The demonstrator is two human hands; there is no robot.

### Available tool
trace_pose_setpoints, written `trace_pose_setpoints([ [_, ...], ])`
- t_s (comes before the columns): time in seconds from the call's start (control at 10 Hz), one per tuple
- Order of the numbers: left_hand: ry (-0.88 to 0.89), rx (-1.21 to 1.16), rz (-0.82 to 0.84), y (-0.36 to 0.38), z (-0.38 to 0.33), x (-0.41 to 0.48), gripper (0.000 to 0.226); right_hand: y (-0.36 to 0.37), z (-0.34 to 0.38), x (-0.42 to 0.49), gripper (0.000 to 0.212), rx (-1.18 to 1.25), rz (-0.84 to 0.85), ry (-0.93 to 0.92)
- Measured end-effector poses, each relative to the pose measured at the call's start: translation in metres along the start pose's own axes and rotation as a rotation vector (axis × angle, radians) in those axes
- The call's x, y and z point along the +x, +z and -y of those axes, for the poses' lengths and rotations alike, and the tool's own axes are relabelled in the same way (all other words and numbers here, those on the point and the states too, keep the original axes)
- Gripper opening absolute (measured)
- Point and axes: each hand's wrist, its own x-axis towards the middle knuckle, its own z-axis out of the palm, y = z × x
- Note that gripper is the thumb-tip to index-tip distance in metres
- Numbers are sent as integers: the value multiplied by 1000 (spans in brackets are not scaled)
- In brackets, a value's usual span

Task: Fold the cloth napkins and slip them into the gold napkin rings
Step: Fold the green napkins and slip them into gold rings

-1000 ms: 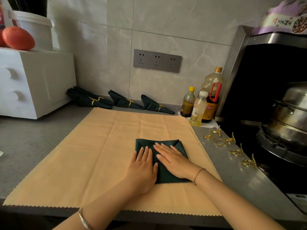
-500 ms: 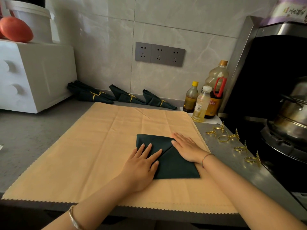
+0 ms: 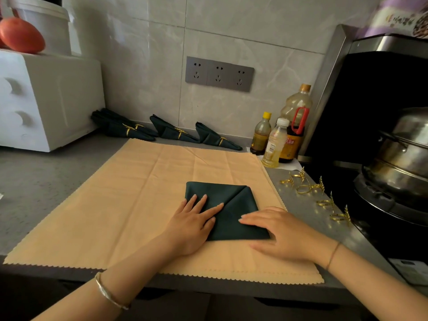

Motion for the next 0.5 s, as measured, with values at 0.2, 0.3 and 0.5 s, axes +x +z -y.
trace_pose_setpoints([
  [0.2,2,-11,5,1,-2,1,45,5,-16,0,48,198,-34,114],
  [0.3,-5,-37,8,1,-1,2,45,7,-25,8,33,397,-92,141],
  [0.5,-28,-184,42,-4,-3,-3,57,11,-36,23,12,723,-200,217],
])
